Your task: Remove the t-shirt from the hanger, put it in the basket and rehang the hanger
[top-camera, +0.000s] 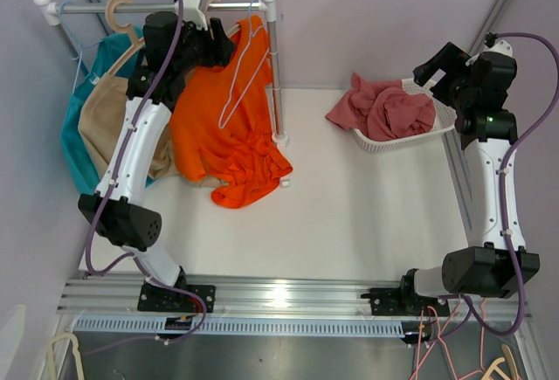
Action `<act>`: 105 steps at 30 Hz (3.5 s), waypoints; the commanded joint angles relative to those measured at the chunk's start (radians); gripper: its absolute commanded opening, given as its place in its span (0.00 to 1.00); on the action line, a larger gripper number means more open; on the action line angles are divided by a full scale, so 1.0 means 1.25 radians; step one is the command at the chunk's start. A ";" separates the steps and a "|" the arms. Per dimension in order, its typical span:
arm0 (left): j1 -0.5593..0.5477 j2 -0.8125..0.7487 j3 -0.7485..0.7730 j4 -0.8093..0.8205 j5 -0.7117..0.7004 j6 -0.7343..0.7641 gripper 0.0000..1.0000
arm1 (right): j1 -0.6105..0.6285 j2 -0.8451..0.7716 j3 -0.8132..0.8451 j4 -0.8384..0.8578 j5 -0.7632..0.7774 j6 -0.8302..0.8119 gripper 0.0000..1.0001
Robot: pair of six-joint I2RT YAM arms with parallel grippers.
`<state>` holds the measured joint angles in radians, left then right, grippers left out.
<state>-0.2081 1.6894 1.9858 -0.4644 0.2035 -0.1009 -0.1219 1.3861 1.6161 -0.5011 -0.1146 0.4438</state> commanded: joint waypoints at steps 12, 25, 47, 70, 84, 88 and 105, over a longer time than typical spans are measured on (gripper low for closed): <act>0.003 0.078 0.152 0.016 -0.019 0.028 0.01 | -0.002 -0.014 -0.017 0.056 -0.022 -0.009 1.00; 0.002 -0.068 0.174 -0.042 -0.198 0.001 0.01 | 0.035 -0.050 -0.028 0.103 -0.100 -0.044 0.99; -0.059 -0.464 -0.186 -0.260 -0.452 -0.309 0.01 | 1.021 -0.266 -0.544 0.686 -0.013 -0.346 0.99; -0.144 -0.462 -0.252 -0.340 -0.580 -0.410 0.00 | 1.175 0.129 -0.311 0.732 0.057 -0.283 0.81; -0.144 -0.421 -0.236 -0.310 -0.560 -0.413 0.01 | 1.251 0.123 -0.341 0.740 0.154 -0.285 0.85; -0.144 -0.432 -0.248 -0.301 -0.558 -0.421 0.01 | 1.247 0.170 -0.301 0.741 0.197 -0.292 0.86; -0.053 -0.139 -0.006 -0.383 -0.484 -0.362 0.01 | 1.462 0.100 -0.294 0.508 0.098 -0.267 0.00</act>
<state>-0.3138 1.4559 1.8816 -0.9733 -0.4370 -0.5602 1.6482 1.5276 1.2182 0.2279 0.1913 0.0696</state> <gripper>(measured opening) 0.086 0.011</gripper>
